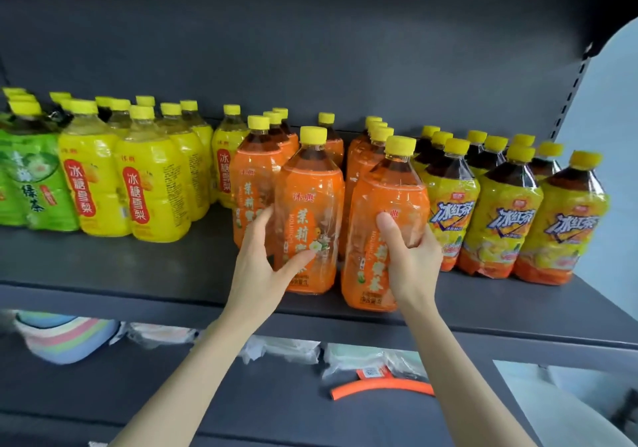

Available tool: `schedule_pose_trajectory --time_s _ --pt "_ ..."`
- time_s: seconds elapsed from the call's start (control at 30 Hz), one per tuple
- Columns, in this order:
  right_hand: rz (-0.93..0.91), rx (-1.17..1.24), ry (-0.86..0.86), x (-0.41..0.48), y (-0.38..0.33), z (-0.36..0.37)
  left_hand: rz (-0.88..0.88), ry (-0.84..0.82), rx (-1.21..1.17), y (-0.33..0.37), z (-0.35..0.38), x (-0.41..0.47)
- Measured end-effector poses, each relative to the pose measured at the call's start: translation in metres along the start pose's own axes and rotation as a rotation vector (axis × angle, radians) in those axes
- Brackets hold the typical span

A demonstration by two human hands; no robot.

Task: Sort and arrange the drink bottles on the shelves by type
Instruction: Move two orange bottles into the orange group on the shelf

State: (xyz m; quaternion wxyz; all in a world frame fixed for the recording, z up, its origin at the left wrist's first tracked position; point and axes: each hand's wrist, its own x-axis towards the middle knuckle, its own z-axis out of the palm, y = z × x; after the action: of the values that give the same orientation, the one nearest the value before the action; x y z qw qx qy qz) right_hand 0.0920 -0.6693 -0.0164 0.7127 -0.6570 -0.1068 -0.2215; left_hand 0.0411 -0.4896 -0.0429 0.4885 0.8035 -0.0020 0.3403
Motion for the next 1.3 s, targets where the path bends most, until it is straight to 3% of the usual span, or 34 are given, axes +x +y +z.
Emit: schedule_pose_trajectory --time_s 0.57,0.67,0.73,0.87,0.97,1.3 --pt "0.001 0.000 0.014 0.001 0.003 0.003 0.038 0.124 0.407 -0.014 0.027 0.048" --pt "-0.003 0.000 0.010 0.001 0.003 0.003 0.133 0.156 0.551 -0.013 0.029 0.048" --pt "-0.007 -0.002 0.006 0.001 0.004 0.003 0.285 0.199 0.671 -0.011 0.027 0.051" --pt "-0.015 -0.017 -0.005 0.002 0.004 0.002 0.585 0.036 0.909 -0.011 0.012 0.067" --pt "-0.002 -0.018 -0.005 0.002 0.005 0.003 0.599 -0.037 1.023 -0.010 0.007 0.076" --pt "-0.003 -0.007 -0.015 0.005 0.008 0.002 0.616 -0.053 1.217 -0.006 0.018 0.100"
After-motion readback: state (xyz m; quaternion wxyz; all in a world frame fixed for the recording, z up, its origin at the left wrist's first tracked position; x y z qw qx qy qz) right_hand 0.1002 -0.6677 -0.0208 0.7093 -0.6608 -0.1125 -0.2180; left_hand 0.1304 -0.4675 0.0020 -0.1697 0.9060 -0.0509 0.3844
